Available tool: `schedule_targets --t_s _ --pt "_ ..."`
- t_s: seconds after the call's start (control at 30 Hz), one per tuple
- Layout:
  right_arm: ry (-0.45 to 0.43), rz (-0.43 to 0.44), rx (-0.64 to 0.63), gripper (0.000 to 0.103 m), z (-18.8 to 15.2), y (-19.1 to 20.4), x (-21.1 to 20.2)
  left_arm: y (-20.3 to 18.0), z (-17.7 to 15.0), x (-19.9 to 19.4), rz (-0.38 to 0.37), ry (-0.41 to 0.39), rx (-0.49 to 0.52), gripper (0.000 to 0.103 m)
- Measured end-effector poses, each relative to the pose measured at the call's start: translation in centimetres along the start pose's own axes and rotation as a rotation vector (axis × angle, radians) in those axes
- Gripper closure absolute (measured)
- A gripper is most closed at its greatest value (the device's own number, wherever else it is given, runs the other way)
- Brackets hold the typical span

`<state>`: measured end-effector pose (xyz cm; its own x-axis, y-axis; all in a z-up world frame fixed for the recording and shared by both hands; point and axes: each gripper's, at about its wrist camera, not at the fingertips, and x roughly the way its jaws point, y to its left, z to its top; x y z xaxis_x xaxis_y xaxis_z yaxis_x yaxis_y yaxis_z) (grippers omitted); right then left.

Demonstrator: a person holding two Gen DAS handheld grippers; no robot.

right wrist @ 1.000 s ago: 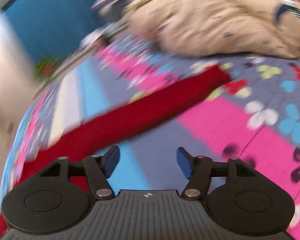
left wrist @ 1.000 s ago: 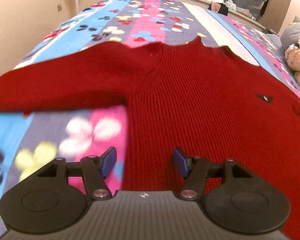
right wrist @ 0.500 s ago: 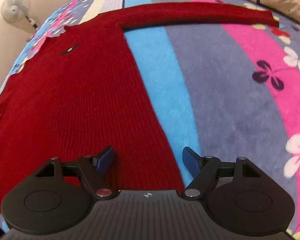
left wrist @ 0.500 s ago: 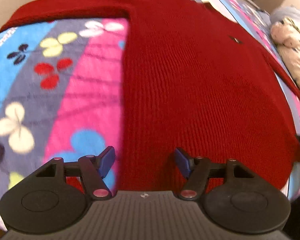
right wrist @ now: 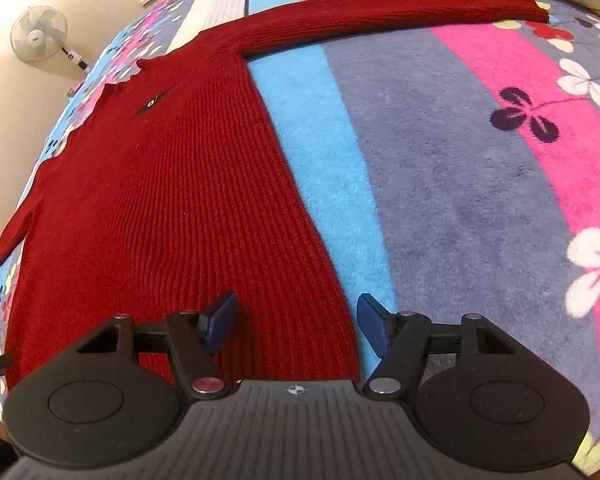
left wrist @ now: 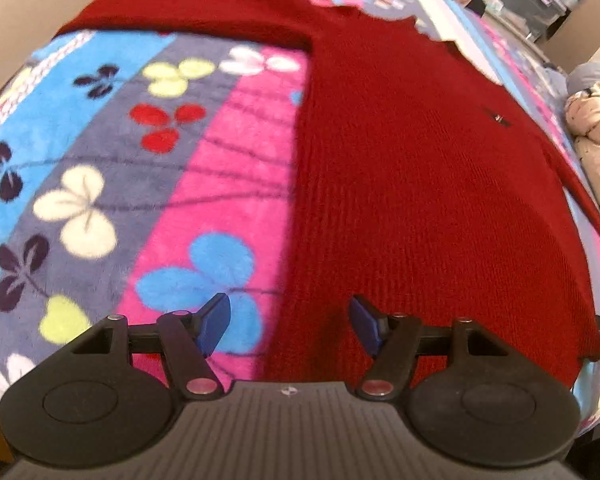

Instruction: Fold small clothes

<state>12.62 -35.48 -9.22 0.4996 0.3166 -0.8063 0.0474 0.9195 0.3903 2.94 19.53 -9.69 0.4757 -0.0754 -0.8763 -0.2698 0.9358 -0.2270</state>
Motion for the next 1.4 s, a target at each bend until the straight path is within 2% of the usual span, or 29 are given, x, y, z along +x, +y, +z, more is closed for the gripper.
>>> schedule_targets --t_s 0.07,0.1,0.13,0.17,0.2,0.3,0.4,0.5,0.53,0.57,0.67,0.7,0.73,0.77,0.8,0.83,0.9,0.93,0.97,1.03,1.07,1.1,1.13,1.17,1.2,1.3,1.4 --pt "0.000 -0.004 -0.005 0.039 0.1 -0.1 0.1 -0.4 -0.3 0.2 0.016 0.017 0.034 0.034" --pt "-0.001 -0.010 -0.004 0.048 0.1 -0.2 0.1 -0.6 -0.4 0.1 0.023 0.012 0.056 0.041" --pt "-0.003 -0.022 -0.004 0.055 0.1 -0.3 0.0 -0.9 -0.5 0.0 0.017 0.010 0.073 0.062" --pt "-0.007 -0.034 -0.008 0.073 0.0 -0.4 0.0 -1.0 -0.5 0.0 -0.003 0.014 0.078 0.074" --pt "-0.012 -0.040 -0.012 0.088 0.0 -0.4 -0.1 -0.9 -0.6 -0.2 -0.029 0.017 0.075 0.091" --pt "-0.042 -0.015 0.008 0.092 0.2 -0.7 -0.8 -1.3 -0.8 -0.9 -0.029 -0.017 0.110 0.092" --pt "-0.128 0.028 0.030 0.094 0.4 -0.9 -2.6 -1.4 -0.6 -1.9 -0.043 -0.059 0.115 0.093" --pt "-0.277 0.166 0.129 0.096 1.1 -2.3 -6.1 -0.2 -0.1 -4.5 -0.108 -0.146 0.057 0.094" --pt "-0.302 0.205 0.170 0.097 1.2 -3.1 -6.9 0.1 -0.1 -5.0 -0.097 -0.157 0.050 0.094" --pt "-0.299 0.192 0.185 0.097 1.2 -3.5 -7.0 0.1 0.0 -4.9 -0.066 -0.146 0.052 0.094" --pt "-0.163 0.034 0.196 0.097 1.0 -4.1 -4.0 -1.3 -0.1 -2.4 0.033 -0.050 0.126 0.092" --pt "-0.137 -0.009 0.174 0.097 0.9 -3.8 -3.0 -1.7 -0.1 -1.8 0.067 -0.027 0.150 0.086" --pt "-0.135 -0.048 0.129 0.097 1.0 -3.1 -2.5 -1.9 -0.1 -1.5 0.092 -0.026 0.158 0.076" --pt "-0.142 -0.081 0.082 0.097 1.1 -2.4 -2.2 -2.0 0.0 -1.7 0.108 -0.046 0.149 0.072" --pt "-0.149 -0.125 0.024 0.096 1.0 -1.4 -2.0 -2.0 0.1 -2.1 0.121 -0.074 0.139 0.060" --pt "-0.153 -0.181 -0.025 0.096 0.9 -0.6 -1.8 -2.2 0.2 -2.7 0.132 -0.110 0.138 0.055" --pt "-0.172 -0.352 -0.129 0.094 0.3 0.8 -1.5 -3.0 0.1 -3.7 0.127 -0.177 0.169 0.055" --pt "-0.189 -0.382 -0.157 0.094 0.2 1.3 -1.7 -3.6 0.1 -3.8 0.115 -0.195 0.200 0.055" --pt "-0.224 -0.362 -0.158 0.093 0.3 1.6 -2.1 -4.2 0.1 -3.7 0.100 -0.201 0.234 0.055" --pt "-0.300 -0.233 -0.147 0.088 0.4 1.9 -3.5 -5.1 -0.2 -3.0 0.068 -0.176 0.273 0.055" --pt "-0.305 -0.175 -0.161 0.079 0.4 2.2 -3.7 -5.3 -0.2 -2.3 0.053 -0.138 0.278 0.053" --pt "-0.269 -0.129 -0.170 0.064 0.4 2.3 -3.3 -5.5 -0.4 -1.4 0.050 -0.077 0.287 0.042" --pt "-0.182 -0.084 -0.160 0.060 0.3 2.1 -2.2 -5.7 -0.8 -0.2 0.064 -0.009 0.305 0.034" --pt "-0.071 -0.067 -0.138 0.060 0.0 1.8 -0.7 -6.2 -1.2 0.2 0.092 0.001 0.346 0.034" --pt "-0.022 -0.080 -0.136 0.060 -0.4 1.7 0.1 -6.8 -1.4 0.2 0.113 -0.014 0.379 0.033" --pt "-0.055 -0.103 -0.209 0.059 -0.4 2.8 -0.4 -7.5 -1.4 -0.3 0.104 -0.059 0.389 0.032" --pt "-0.043 -0.119 -0.227 0.059 -0.4 2.9 -0.1 -7.6 -1.1 0.0 0.107 -0.047 0.379 0.028"
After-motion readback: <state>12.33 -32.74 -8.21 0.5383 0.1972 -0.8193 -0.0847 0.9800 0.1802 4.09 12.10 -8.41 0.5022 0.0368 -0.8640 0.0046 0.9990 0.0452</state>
